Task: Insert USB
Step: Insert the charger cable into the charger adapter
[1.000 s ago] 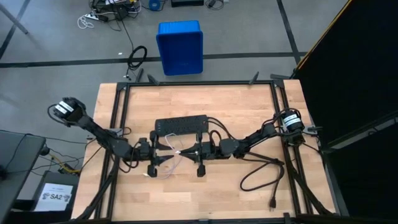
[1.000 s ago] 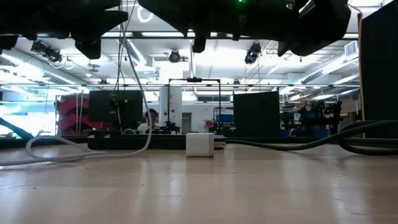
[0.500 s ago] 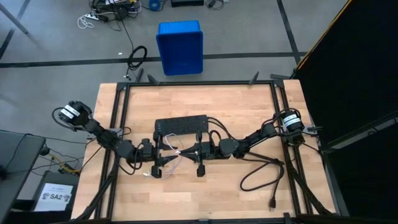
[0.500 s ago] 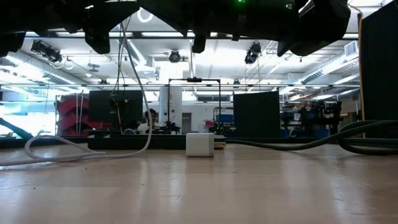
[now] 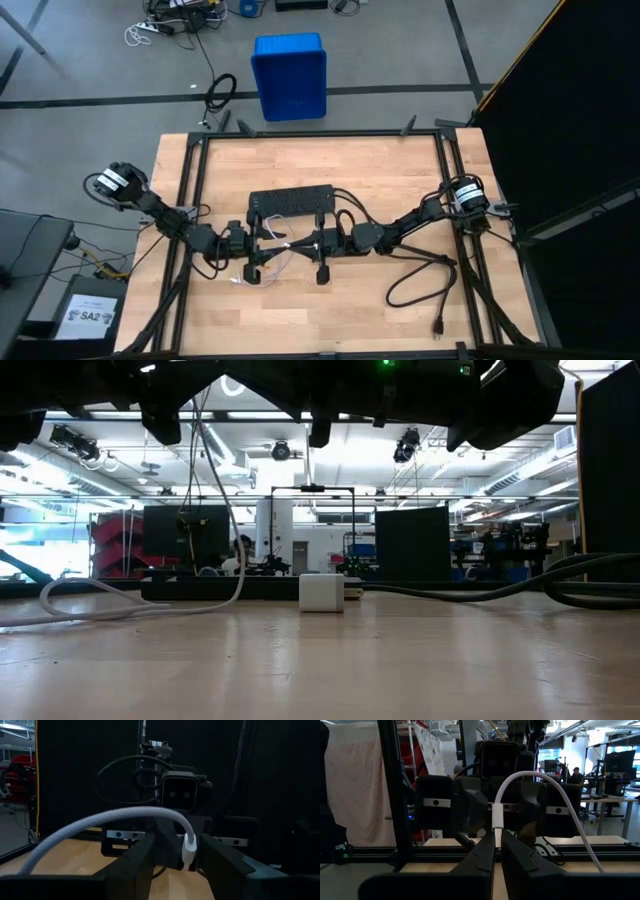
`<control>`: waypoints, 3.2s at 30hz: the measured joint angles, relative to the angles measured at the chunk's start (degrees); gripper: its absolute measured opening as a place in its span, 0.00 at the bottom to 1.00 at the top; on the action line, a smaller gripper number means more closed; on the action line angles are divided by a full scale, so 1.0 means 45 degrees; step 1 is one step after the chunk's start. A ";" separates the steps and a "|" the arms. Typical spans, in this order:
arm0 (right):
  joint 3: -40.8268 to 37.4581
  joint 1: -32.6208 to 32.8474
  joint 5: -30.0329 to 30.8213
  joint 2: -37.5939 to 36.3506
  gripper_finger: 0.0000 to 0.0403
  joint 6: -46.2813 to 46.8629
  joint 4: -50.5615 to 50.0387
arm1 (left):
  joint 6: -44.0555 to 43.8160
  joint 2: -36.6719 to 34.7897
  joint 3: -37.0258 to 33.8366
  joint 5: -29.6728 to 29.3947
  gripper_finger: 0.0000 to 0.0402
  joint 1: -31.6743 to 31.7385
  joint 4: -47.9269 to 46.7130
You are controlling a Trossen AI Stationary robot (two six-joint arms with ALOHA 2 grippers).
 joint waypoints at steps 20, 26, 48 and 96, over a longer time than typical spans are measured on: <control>0.0000 -0.0005 0.0039 0.0000 0.00 0.0000 0.0049 | -0.0002 0.0097 0.0000 0.0018 0.21 0.0107 -0.0009; 0.0000 -0.0015 0.0090 0.0002 0.00 0.0024 0.0040 | 0.0095 0.0097 0.0000 0.0099 0.10 0.0222 0.0001; -0.0010 -0.0073 -0.0048 0.0024 0.02 0.0253 -0.0621 | 0.0692 0.0097 0.0908 0.0752 0.01 0.0354 -0.1726; 0.2089 0.0194 0.0996 0.0019 0.00 0.0481 -0.7075 | -0.2348 -0.1249 0.2244 0.1329 0.28 0.1020 -0.9296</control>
